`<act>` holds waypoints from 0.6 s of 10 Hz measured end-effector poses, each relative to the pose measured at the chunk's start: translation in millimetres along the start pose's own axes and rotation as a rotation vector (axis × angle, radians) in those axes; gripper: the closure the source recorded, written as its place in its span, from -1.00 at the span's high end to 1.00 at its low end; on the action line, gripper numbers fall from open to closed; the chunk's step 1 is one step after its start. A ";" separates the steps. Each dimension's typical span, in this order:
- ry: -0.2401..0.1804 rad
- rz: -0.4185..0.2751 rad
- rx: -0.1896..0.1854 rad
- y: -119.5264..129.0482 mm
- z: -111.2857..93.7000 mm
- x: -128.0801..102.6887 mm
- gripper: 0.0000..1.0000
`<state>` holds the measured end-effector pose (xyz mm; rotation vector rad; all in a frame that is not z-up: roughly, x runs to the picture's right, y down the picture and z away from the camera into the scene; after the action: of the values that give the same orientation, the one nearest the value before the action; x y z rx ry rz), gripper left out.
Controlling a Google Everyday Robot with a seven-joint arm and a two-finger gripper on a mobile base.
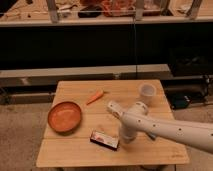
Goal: Push the eraser across the table
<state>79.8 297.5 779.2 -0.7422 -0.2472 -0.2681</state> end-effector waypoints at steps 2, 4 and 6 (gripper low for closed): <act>0.007 -0.018 -0.001 -4.5 2.5 -5.5 -0.99; 0.016 -0.043 -0.004 -10.5 4.8 -9.3 -0.99; 0.020 -0.071 -0.004 -25.2 6.9 -29.5 -0.99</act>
<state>43.2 289.0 790.7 -0.7351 -0.2547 -0.3437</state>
